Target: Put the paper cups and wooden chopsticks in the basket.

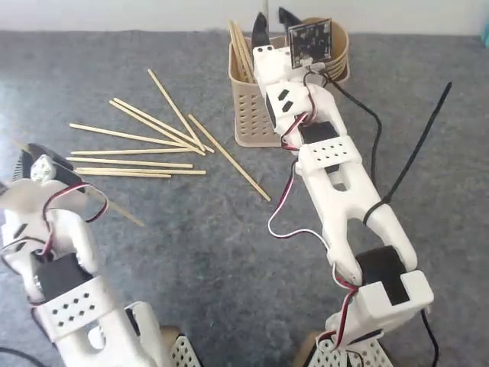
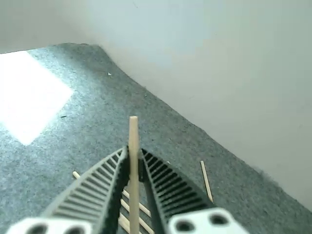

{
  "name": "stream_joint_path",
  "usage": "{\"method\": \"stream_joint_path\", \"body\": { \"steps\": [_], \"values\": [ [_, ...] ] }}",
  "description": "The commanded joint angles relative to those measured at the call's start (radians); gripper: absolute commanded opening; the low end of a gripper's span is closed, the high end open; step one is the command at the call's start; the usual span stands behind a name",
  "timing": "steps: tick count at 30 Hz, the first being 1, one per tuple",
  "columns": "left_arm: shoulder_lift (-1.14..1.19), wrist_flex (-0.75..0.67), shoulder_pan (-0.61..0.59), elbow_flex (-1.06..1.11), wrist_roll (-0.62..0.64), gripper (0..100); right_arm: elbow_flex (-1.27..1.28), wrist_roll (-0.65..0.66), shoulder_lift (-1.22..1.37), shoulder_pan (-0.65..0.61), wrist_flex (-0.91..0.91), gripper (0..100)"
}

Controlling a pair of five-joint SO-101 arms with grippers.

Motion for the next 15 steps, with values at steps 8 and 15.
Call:
{"method": "stream_joint_path", "body": {
  "steps": [8, 15],
  "values": [
    [0.064, -0.051, 0.101, -0.173, 0.097, 1, -0.06, -0.106, -0.484, 0.008, 0.648, 3.9],
    [0.385, 0.077, 0.252, -0.598, 0.181, 1, -0.06, -0.112, -0.792, 0.038, 1.159, 3.7]
  ]
}}
